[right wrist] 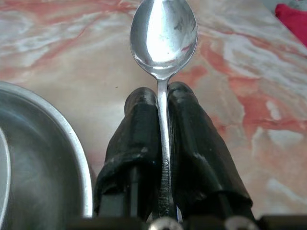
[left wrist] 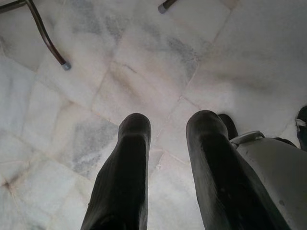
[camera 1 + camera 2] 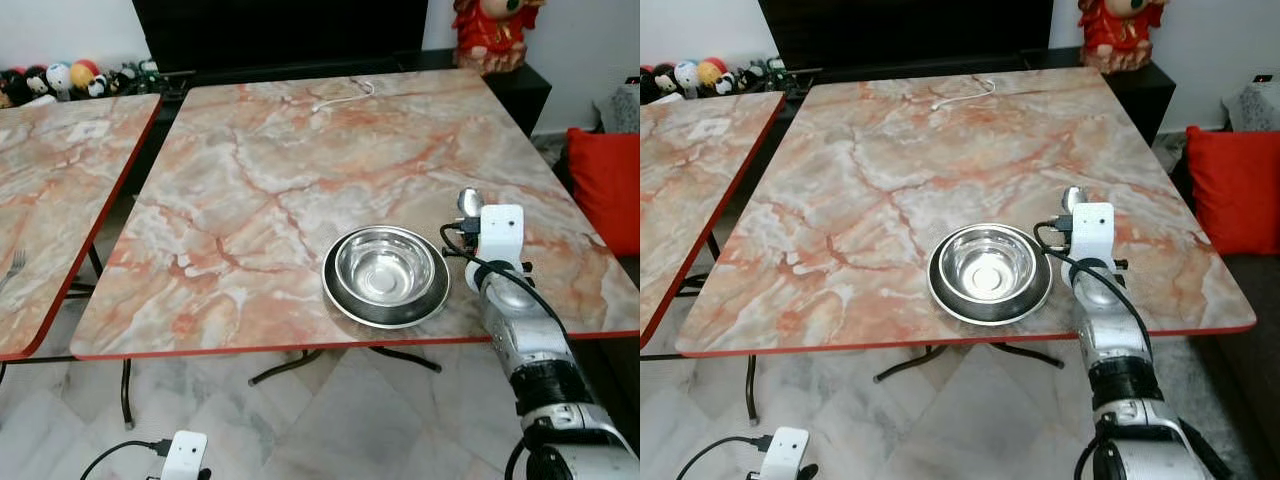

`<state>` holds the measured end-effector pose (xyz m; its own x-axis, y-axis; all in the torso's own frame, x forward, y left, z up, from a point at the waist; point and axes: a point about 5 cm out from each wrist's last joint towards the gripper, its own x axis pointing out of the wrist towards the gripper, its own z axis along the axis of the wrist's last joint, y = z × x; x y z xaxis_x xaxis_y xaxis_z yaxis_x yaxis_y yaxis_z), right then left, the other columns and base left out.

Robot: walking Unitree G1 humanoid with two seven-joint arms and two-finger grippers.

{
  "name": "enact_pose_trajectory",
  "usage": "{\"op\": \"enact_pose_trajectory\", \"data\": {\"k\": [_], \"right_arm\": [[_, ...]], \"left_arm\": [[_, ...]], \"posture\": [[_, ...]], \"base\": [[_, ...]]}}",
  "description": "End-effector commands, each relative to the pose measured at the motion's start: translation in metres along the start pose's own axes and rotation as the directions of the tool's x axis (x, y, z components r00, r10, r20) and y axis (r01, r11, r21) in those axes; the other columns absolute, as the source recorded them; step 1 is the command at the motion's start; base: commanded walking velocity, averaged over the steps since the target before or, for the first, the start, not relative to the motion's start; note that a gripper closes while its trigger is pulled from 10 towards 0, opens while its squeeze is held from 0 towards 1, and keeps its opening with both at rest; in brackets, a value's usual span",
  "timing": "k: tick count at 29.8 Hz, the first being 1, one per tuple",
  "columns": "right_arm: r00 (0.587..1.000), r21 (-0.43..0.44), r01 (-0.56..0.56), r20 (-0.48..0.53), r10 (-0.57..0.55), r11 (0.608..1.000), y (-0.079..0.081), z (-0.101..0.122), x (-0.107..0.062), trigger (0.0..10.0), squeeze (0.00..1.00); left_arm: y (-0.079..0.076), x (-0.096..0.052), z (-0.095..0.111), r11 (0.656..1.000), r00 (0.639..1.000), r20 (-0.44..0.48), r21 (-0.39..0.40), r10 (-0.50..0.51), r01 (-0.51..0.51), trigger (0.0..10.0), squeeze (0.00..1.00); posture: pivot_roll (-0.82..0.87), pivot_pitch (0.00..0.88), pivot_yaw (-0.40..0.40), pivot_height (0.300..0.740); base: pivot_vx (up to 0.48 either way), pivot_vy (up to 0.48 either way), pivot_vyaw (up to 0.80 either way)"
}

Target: Setting the table

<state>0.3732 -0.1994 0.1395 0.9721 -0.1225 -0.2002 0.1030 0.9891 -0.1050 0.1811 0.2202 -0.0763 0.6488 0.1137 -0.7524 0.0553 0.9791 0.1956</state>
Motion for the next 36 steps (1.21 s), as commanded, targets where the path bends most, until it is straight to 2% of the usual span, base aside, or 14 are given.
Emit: {"op": "enact_pose_trajectory", "data": {"k": [1, 4, 7, 12, 30, 36], "right_arm": [[1.000, 0.022, 0.002, -0.011, -0.002, 1.000, -0.005, 0.007, 0.005, 10.0, 0.00], [0.999, 0.052, -0.023, -0.037, 0.025, 0.998, -0.004, 0.006, 0.007, 10.0, 0.00], [0.998, 0.010, -0.023, -0.055, 0.023, 1.000, -0.004, 0.001, 0.008, 10.0, 0.00], [0.995, 0.018, -0.029, -0.091, 0.031, 0.999, -0.005, -0.007, 0.008, 10.0, 0.00], [0.995, 0.038, -0.028, -0.090, 0.031, 0.999, -0.003, -0.013, 0.008, 10.0, 0.00], [0.993, 0.080, -0.045, -0.101, 0.053, 0.996, 0.004, -0.022, 0.004, 10.0, 0.00]], "left_arm": [[0.006, -0.002, -0.008, 1.000, 0.999, -0.030, 0.000, 0.010, -0.010, 10.0, 0.00], [0.005, -0.002, -0.009, 1.000, 0.999, -0.035, 0.001, 0.003, -0.003, 10.0, 0.00], [0.005, -0.002, -0.009, 1.000, 0.999, -0.035, -0.002, 0.002, -0.002, 10.0, 0.00], [0.004, -0.002, -0.009, 1.000, 1.000, -0.031, 0.000, -0.003, 0.003, 10.0, 0.00], [0.003, -0.003, -0.009, 1.000, 1.000, -0.029, 0.000, -0.001, 0.001, 10.0, 0.00], [0.005, -0.003, -0.009, 1.000, 1.000, -0.027, 0.007, -0.001, 0.001, 10.0, 0.00]], "posture": [[-0.16, 0.129, 0.090, 0.740], [-0.16, 0.131, 0.087, 0.740], [-0.16, 0.137, 0.087, 0.740], [-0.15, 0.133, 0.087, 0.740], [-0.14, 0.116, 0.085, 0.740], [-0.14, 0.100, 0.089, 0.740]], "base": [[0.000, 0.000, 0.00], [0.000, 0.000, 0.00], [0.000, 0.000, 0.00], [0.000, 0.000, 0.00], [0.000, 0.000, 0.00], [0.000, 0.000, 0.00]]}}
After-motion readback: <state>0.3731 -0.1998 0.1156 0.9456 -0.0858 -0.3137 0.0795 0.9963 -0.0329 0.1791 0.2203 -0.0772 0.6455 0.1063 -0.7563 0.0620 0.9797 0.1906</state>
